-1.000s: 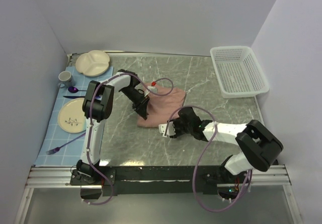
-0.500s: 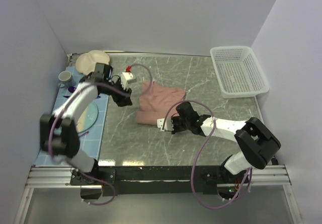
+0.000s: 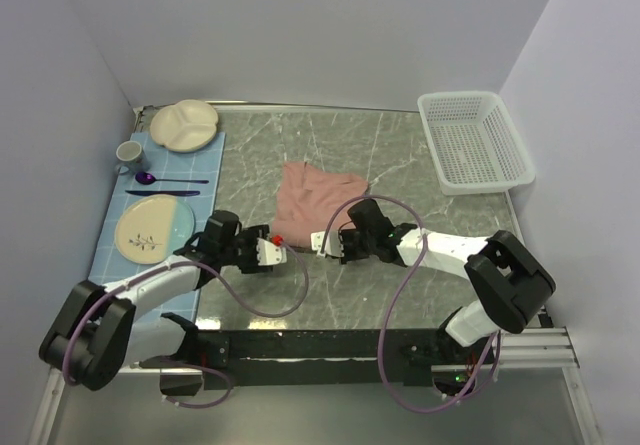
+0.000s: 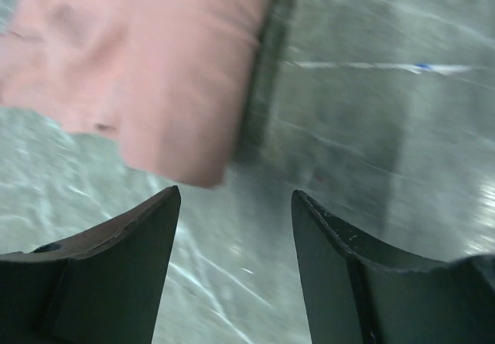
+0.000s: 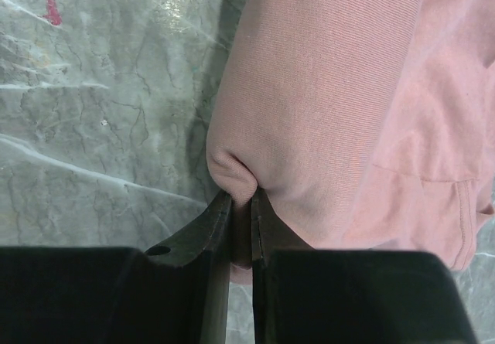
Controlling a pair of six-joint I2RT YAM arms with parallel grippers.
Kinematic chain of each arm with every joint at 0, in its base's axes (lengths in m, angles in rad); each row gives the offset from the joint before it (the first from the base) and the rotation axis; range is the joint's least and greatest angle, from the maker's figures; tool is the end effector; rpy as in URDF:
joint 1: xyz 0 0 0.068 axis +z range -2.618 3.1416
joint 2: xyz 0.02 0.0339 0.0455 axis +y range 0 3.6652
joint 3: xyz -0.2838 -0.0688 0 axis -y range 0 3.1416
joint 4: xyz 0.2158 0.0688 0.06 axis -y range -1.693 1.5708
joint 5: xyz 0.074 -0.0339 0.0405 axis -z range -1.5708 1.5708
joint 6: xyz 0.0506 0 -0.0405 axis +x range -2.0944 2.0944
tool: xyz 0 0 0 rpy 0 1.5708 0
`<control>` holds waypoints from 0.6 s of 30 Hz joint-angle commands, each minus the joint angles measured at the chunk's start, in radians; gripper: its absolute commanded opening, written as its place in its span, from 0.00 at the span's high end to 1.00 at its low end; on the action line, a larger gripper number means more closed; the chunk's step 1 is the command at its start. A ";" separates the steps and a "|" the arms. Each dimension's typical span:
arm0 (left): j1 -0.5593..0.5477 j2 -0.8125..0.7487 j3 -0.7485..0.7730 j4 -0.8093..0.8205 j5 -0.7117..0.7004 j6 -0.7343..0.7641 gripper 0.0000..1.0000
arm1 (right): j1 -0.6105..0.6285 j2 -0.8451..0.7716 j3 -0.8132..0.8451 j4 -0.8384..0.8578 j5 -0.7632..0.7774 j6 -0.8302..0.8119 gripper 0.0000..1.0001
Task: Roll the t-shirts
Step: Roll the T-shirt to the center of the board.
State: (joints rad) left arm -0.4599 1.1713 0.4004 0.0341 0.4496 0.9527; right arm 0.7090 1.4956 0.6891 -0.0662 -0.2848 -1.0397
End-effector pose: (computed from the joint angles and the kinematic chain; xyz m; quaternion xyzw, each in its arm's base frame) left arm 0.1648 -0.1062 0.1873 0.6472 0.6195 -0.1013 0.4326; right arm 0.1958 0.1867 0.1883 -0.7447 0.5595 0.0758 0.3559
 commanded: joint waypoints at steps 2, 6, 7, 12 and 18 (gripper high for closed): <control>-0.031 0.050 0.011 0.246 -0.018 0.073 0.35 | -0.003 0.025 0.046 -0.041 -0.019 0.029 0.89; -0.049 0.065 0.006 0.285 -0.046 0.077 0.37 | -0.003 0.026 0.052 -0.047 -0.020 0.035 0.89; -0.051 0.064 0.006 0.283 -0.046 0.080 0.38 | -0.003 0.026 0.053 -0.047 -0.019 0.036 0.89; -0.060 0.079 0.011 0.239 -0.002 0.115 0.39 | -0.003 0.034 0.061 -0.043 -0.011 0.049 0.89; -0.079 0.109 0.028 0.161 0.017 0.138 0.45 | -0.003 0.043 0.072 -0.050 -0.010 0.056 0.89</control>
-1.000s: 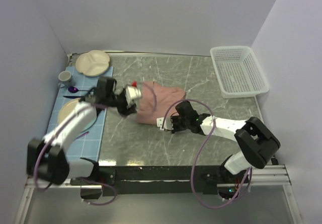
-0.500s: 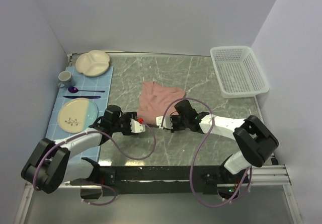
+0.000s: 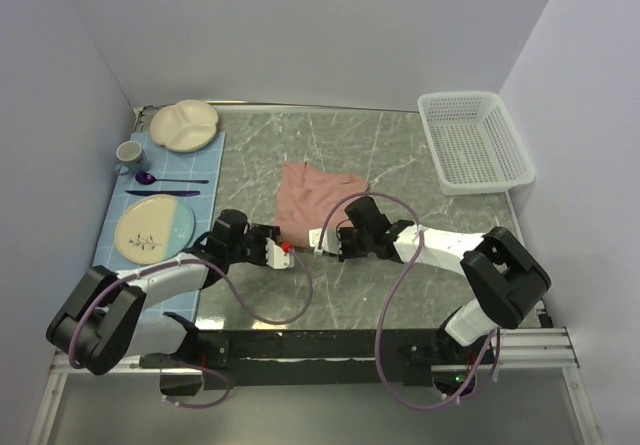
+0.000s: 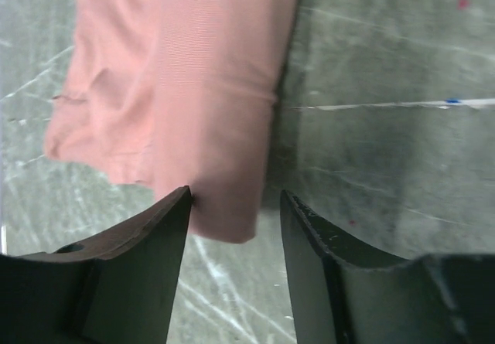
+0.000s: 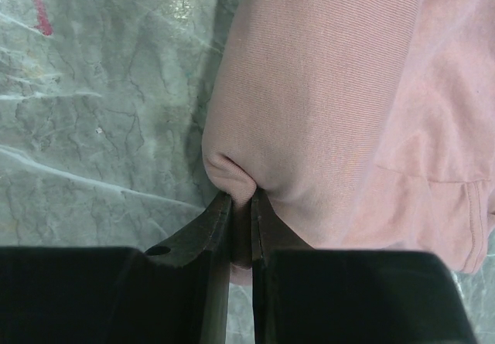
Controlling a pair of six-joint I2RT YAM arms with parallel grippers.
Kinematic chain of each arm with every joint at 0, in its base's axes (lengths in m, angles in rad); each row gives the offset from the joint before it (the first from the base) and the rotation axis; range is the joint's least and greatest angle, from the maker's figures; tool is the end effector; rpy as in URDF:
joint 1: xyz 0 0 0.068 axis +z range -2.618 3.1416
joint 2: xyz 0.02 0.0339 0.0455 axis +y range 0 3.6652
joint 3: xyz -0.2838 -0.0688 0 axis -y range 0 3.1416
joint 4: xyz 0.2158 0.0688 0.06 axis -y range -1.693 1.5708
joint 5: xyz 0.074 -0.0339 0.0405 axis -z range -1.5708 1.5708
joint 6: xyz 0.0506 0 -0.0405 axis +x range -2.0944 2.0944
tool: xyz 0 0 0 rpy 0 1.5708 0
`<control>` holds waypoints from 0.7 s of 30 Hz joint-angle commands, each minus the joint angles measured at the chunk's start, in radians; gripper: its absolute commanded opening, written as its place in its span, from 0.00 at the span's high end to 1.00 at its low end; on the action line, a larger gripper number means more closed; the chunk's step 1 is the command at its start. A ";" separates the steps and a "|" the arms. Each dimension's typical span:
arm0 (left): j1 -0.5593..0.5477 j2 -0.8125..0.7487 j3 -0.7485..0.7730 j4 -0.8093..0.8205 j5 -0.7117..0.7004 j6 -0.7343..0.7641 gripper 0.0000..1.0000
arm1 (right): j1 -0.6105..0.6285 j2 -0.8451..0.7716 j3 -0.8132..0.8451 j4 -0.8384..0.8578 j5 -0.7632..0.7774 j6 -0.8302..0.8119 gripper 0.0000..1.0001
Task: Roll the t-shirts
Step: Roll the T-shirt to the center of the board.
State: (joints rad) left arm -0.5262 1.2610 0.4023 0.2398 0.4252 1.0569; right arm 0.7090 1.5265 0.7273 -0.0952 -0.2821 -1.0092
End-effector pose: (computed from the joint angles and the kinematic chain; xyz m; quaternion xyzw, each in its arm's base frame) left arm 0.1778 -0.1274 0.1900 0.6861 0.5418 -0.0635 0.4814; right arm 0.2016 0.1915 0.1886 -0.7377 0.5747 0.0820 0.3446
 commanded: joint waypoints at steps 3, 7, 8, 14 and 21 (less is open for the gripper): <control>-0.015 0.063 0.026 -0.020 0.038 0.031 0.49 | -0.003 0.012 0.034 -0.020 -0.011 0.026 0.89; -0.028 0.142 0.041 0.030 0.017 0.055 0.58 | -0.003 0.012 0.043 -0.040 -0.019 0.030 0.89; -0.028 0.159 0.053 0.024 0.014 0.067 0.60 | -0.005 0.014 0.043 -0.043 -0.022 0.029 0.89; 0.026 0.253 0.242 -0.196 0.099 0.050 0.81 | -0.009 0.018 0.080 -0.113 -0.052 0.049 0.90; 0.110 0.356 0.657 -0.932 0.317 0.175 0.91 | -0.040 -0.054 0.113 -0.285 -0.216 0.086 0.91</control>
State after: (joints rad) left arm -0.4522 1.5650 0.8555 -0.2398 0.5602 1.1522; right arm 0.6804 1.5341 0.8032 -0.2356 -0.3676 -0.9730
